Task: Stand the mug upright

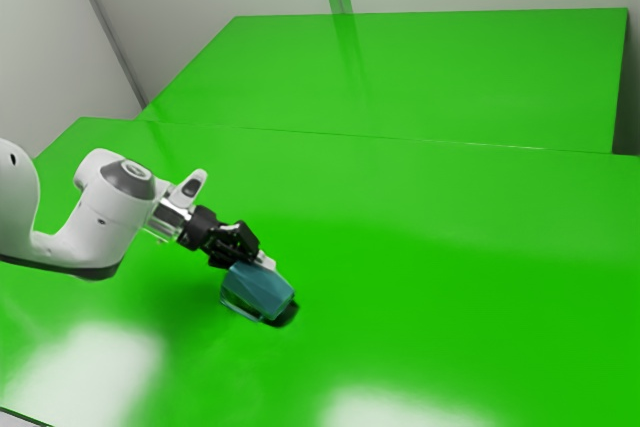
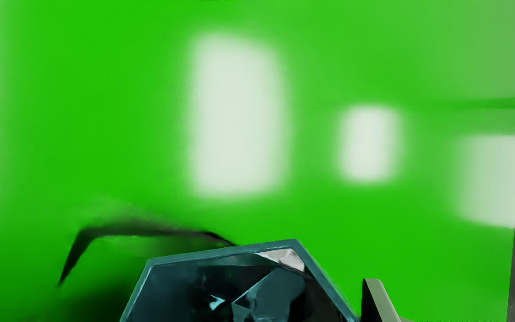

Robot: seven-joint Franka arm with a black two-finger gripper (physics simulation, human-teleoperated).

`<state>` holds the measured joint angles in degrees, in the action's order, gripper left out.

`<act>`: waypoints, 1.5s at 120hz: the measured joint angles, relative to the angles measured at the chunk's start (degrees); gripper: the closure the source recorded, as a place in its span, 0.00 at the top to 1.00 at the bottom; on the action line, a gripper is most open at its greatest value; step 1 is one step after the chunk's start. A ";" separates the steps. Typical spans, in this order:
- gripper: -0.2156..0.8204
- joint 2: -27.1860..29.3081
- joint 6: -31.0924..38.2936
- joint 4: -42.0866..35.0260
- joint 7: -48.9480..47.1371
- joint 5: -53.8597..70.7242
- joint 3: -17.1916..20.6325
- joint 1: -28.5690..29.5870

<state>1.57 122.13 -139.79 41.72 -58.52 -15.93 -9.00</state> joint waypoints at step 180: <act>0.04 -4.70 10.65 11.38 -18.54 59.54 6.35 -1.68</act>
<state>-3.13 132.78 -128.40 23.18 1.01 -9.58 -10.68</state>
